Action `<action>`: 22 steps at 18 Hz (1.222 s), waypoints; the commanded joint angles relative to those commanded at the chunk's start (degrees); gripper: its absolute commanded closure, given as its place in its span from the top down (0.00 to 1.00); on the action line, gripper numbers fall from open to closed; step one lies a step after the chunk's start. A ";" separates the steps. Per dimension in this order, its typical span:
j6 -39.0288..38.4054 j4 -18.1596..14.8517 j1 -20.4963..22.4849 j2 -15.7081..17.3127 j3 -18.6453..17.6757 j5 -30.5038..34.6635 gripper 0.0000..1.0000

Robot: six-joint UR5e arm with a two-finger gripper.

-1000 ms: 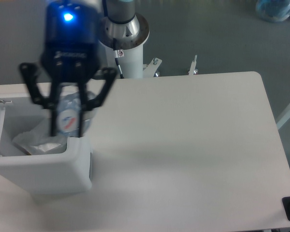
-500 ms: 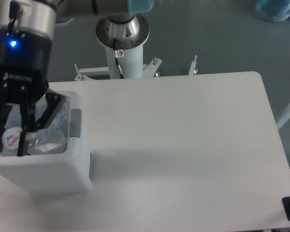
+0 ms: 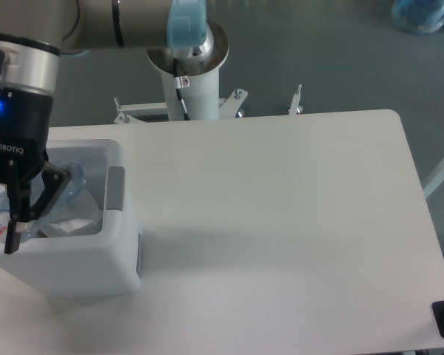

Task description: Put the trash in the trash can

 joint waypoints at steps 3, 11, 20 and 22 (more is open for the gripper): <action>0.79 0.00 0.00 0.17 -0.70 0.00 0.98; 2.28 -0.53 2.79 5.53 -5.36 1.92 1.00; 13.94 -0.79 25.38 4.48 -8.87 7.99 1.00; 22.46 -0.79 29.68 4.74 -11.15 8.52 1.00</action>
